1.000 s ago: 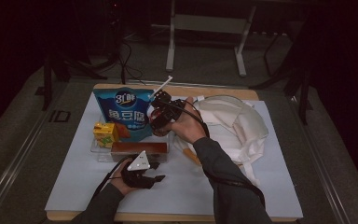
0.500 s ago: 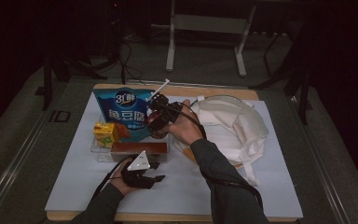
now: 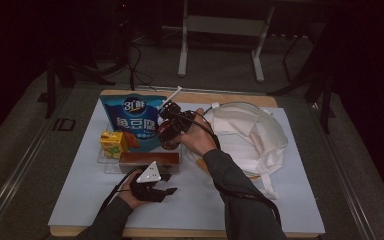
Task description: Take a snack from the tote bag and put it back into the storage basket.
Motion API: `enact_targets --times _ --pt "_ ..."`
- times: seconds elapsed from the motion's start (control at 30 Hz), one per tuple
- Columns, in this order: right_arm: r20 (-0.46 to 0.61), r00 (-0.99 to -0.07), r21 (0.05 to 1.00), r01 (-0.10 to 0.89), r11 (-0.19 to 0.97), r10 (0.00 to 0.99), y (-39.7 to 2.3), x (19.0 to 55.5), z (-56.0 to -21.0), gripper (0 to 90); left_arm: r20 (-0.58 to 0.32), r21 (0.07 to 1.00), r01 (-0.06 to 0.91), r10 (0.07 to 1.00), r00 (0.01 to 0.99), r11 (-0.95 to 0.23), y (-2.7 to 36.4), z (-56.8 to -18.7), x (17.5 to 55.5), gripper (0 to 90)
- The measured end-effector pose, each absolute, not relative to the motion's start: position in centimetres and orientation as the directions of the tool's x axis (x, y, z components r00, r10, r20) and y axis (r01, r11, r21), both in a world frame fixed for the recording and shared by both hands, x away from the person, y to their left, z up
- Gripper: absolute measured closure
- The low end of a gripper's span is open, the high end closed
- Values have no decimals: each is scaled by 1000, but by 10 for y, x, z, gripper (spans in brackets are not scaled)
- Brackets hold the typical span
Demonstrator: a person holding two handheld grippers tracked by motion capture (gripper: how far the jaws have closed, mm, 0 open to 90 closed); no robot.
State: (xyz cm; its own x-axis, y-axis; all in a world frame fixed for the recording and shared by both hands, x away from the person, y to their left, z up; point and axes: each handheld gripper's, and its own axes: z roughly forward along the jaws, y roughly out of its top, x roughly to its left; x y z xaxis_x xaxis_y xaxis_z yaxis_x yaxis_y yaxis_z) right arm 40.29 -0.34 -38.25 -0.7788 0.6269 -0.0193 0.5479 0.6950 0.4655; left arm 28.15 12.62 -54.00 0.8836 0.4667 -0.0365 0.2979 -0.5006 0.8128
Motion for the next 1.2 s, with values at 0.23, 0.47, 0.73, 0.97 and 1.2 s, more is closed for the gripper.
enact_targets --times 0.23,0.47,0.73,0.97,1.2 --pt "-17 -778 470 548 692 628 -2 403 -383 256 -34 813 296 465 884 -502 126 -540 282 458" --pt "-18 -773 468 554 689 634 -1 404 -386 256 -38 814 298 467 883 -498 126 -540 281 457" --pt "-16 -771 466 558 687 637 0 404 -390 255 -38 815 298 468 883 -497 126 -540 281 457" --pt "-27 -763 450 567 690 645 1 406 -399 255 -41 816 300 469 882 -493 126 -540 281 457" --pt "-26 -751 456 578 677 659 4 407 -402 255 -40 817 300 469 882 -493 126 -540 281 457"
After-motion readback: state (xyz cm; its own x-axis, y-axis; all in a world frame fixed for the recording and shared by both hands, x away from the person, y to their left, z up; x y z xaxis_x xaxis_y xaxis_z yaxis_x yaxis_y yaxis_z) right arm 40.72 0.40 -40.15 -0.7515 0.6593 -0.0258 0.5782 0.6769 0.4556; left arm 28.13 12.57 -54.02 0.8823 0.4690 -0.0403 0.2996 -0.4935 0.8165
